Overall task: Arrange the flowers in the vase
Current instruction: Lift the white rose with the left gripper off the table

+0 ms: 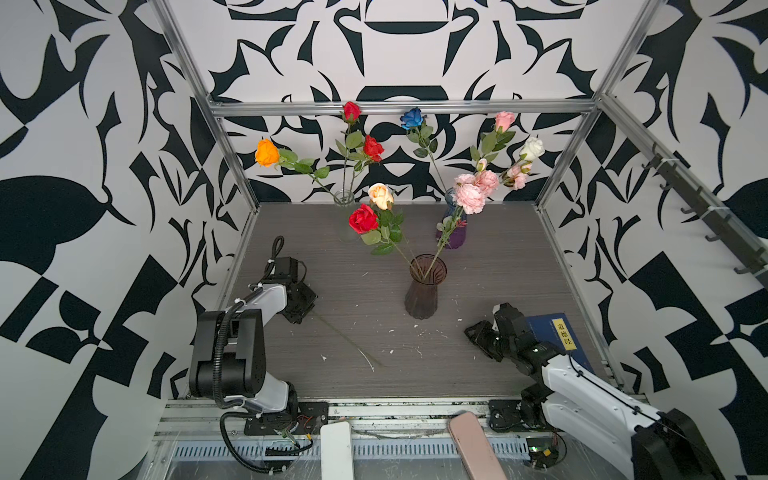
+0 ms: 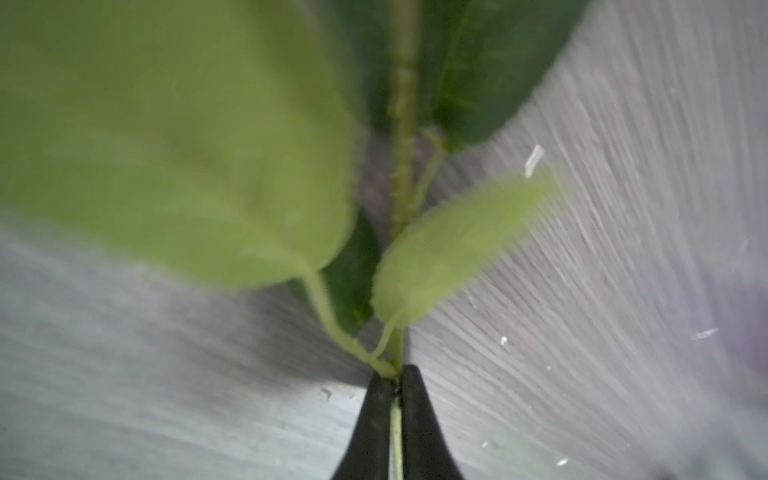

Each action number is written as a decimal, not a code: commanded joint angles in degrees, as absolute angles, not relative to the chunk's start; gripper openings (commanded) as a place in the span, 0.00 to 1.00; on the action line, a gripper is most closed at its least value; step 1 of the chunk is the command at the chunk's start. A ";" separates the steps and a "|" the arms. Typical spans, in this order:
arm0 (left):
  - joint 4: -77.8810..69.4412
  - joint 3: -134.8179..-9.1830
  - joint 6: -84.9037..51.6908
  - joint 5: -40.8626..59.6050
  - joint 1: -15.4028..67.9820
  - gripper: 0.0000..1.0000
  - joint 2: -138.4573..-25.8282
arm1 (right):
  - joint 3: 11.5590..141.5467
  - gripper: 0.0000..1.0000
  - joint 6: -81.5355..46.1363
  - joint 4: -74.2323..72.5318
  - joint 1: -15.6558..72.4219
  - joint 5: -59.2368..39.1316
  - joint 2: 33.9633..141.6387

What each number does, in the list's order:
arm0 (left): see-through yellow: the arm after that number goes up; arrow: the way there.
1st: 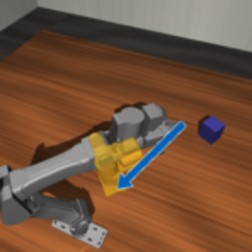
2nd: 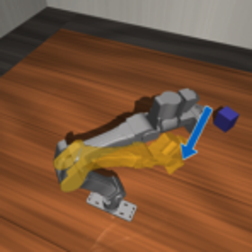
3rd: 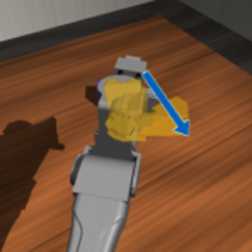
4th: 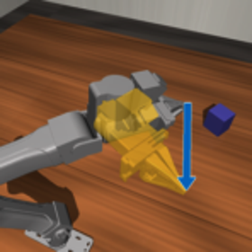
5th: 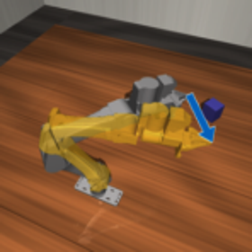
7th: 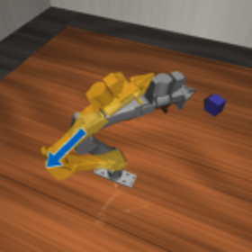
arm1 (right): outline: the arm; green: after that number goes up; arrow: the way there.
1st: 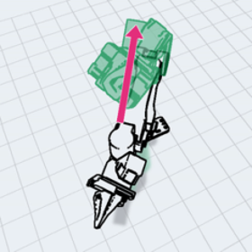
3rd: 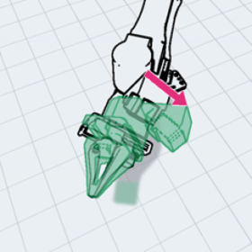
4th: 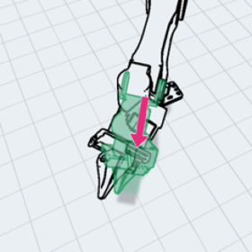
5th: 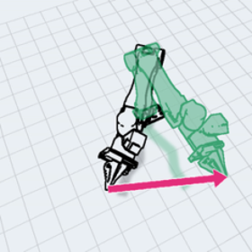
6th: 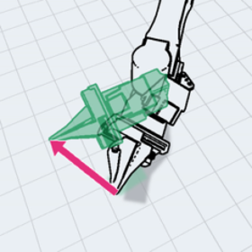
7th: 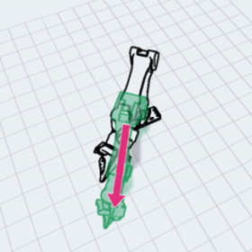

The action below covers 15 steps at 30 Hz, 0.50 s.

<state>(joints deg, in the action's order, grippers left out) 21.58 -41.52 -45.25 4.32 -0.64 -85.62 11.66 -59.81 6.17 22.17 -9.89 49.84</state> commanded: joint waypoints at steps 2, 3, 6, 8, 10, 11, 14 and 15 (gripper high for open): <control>23.09 -39.03 -45.78 5.53 -0.96 0.00 -81.66 | 11.07 0.39 -59.30 8.14 21.88 -9.76 50.19; 23.44 -38.68 -46.56 5.88 -1.19 0.00 -80.23 | 11.02 0.39 -59.33 8.17 21.87 -9.76 50.26; 24.11 -38.06 -49.56 7.75 -1.24 0.00 -73.73 | 11.05 0.39 -59.31 8.17 21.88 -9.83 50.44; 25.01 -38.45 -51.74 7.66 -1.23 0.00 -66.64 | 11.03 0.39 -59.33 8.17 21.82 -9.82 50.66; 26.10 -40.08 -52.78 7.57 -1.23 0.00 -60.10 | 11.19 0.39 -59.32 8.01 21.79 -9.91 51.10; 26.55 -41.05 -52.85 7.55 -1.25 0.00 -57.57 | 11.28 0.39 -59.26 8.00 21.77 -9.97 51.31; 26.88 -44.98 -52.69 9.36 -1.23 0.00 -51.01 | 11.51 0.39 -59.22 7.74 21.71 -10.09 52.24; 26.89 -46.54 -52.83 10.34 -1.29 0.00 -49.29 | 11.56 0.39 -59.23 7.60 21.69 -10.11 52.51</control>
<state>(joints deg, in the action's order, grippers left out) 25.41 -43.00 -51.44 7.99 -1.02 -52.45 11.70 -59.81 5.17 22.06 -10.33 51.16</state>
